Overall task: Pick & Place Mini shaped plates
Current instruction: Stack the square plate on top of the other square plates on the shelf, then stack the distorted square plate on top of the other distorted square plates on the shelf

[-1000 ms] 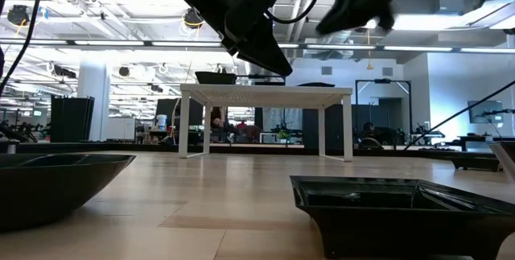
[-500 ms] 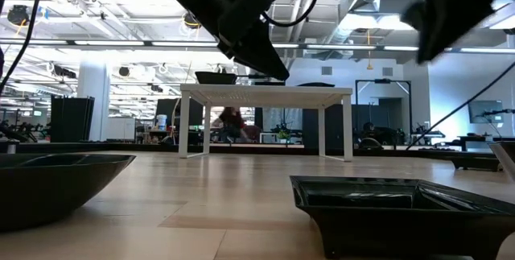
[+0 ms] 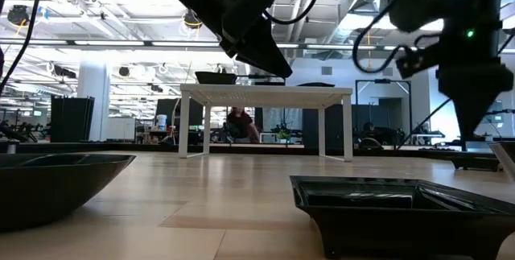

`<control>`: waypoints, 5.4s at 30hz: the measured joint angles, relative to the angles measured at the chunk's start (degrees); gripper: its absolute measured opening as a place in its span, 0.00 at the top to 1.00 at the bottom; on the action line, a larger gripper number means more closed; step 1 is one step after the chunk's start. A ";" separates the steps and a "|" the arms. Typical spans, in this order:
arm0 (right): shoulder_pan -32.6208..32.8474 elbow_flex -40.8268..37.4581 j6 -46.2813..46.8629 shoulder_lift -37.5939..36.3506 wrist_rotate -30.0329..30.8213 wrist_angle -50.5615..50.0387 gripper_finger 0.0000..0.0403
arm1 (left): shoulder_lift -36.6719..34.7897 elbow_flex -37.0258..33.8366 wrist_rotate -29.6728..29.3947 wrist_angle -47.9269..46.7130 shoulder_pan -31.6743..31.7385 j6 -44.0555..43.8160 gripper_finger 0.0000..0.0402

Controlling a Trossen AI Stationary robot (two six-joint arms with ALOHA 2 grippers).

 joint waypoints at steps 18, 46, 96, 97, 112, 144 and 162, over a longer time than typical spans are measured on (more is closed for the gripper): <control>-4.20 0.02 0.49 11.16 -5.99 0.50 0.76 | 0.00 0.00 -0.02 0.17 0.02 0.51 0.81; -5.87 -4.21 -1.11 10.35 -4.41 2.31 0.82 | 0.00 0.07 -0.02 0.42 0.02 0.48 0.81; -23.64 31.41 -68.10 10.16 15.08 33.42 1.00 | -24.13 -14.80 -6.29 -0.90 -6.49 -2.71 0.81; -24.17 31.41 -68.12 10.32 15.06 33.59 1.00 | -24.13 -14.80 -6.29 -0.90 -6.49 -2.88 0.81; -24.08 29.83 -66.91 10.44 20.00 34.39 1.00 | -24.11 -14.80 -6.29 -0.90 -6.49 -3.04 0.81; -23.50 29.97 -70.46 16.08 22.29 34.90 0.87 | -24.09 -15.21 -6.27 0.36 -6.49 -3.04 0.81; -10.65 48.09 -60.01 15.97 22.39 9.61 0.81 | -24.09 -15.23 -6.21 0.39 -6.57 -5.91 0.81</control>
